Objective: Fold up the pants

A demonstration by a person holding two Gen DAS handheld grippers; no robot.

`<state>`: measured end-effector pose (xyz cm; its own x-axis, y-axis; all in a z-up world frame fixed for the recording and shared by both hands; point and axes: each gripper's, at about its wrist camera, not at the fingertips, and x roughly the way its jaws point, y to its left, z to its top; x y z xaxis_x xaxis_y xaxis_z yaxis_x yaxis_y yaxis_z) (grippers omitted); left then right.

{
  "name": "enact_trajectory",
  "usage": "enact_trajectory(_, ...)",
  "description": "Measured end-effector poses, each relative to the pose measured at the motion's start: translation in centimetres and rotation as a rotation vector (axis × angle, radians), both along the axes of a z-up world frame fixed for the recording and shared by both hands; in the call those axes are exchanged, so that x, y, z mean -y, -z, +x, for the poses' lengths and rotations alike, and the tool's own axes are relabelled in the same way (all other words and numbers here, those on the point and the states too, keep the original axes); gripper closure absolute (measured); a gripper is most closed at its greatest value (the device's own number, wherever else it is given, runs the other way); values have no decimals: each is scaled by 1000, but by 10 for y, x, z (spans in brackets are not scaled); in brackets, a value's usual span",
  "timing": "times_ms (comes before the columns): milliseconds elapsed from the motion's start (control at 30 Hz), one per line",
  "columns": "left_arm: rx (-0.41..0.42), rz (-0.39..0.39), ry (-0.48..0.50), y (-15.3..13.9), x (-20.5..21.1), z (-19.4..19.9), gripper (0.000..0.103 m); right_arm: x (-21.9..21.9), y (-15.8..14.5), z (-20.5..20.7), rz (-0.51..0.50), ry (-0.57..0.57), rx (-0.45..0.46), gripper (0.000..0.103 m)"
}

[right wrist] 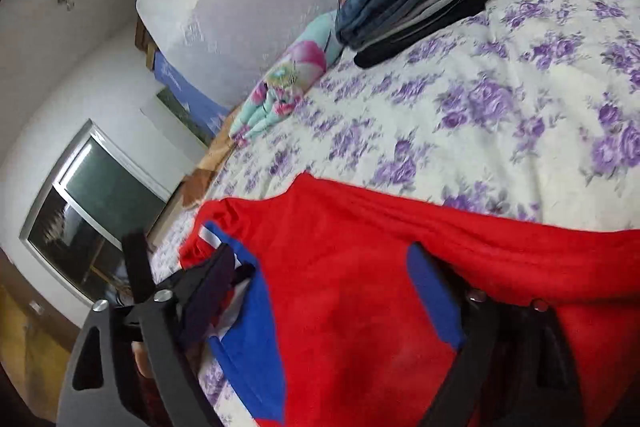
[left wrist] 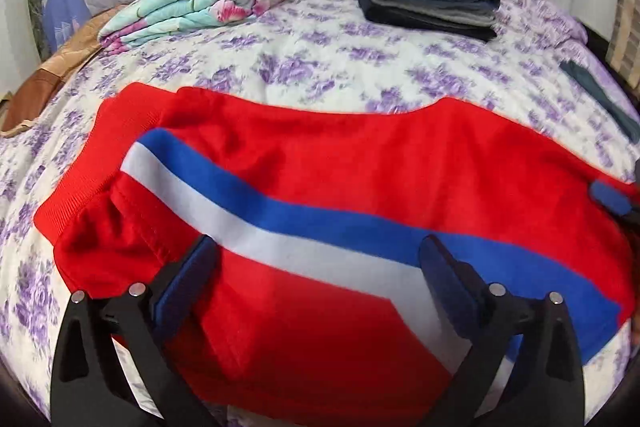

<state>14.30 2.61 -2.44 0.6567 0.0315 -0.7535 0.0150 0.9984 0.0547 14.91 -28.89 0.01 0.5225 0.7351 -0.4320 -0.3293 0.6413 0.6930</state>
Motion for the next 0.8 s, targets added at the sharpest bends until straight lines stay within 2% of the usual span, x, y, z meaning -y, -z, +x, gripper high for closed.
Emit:
enact_trajectory(100, 31, -7, -1, -2, -1, -10, 4, 11, -10, -23, 14, 72, 61, 14)
enact_trajectory(133, 37, -15, 3, -3, 0, -12, 4, 28, -23, -58, 34, 73, 136, 14)
enact_trajectory(167, 42, -26, 10, -3, -1, -15, 4, 28, -23, -58, 34, 73, 136, 14)
enact_trajectory(200, 41, -32, 13, -4, -2, -13, 4, 45, -31, -88, 36, 87, 157, 14)
enact_trajectory(233, 37, -33, 16, -3, -2, -13, 4, 45, -31, -88, 36, 87, 157, 14)
enact_trajectory(300, 30, -28, 22, -3, -1, -10, 4, 99, -34, -135, 39, 174, 113, 14)
enact_trajectory(433, 31, -34, 32, -2, -1, -10, 4, 164, -18, -171, 74, 357, -11, 14)
enact_trajectory(500, 33, -40, 34, -3, -2, -11, 4, 182, -9, -174, 69, 401, -65, 14)
enact_trajectory(567, 33, -41, 36, -3, -2, -12, 4, 194, 4, -167, 122, 396, -95, 14)
enact_trajectory(600, 34, -42, 37, -3, -2, -12, 4, 196, 5, -163, 131, 397, -90, 14)
enact_trajectory(700, 35, -48, 43, -3, -2, -14, 4, 208, 6, -144, 180, 460, -154, 14)
enact_trajectory(800, 38, -58, 53, -3, -3, -15, 4, 214, 7, -128, 173, 487, -186, 14)
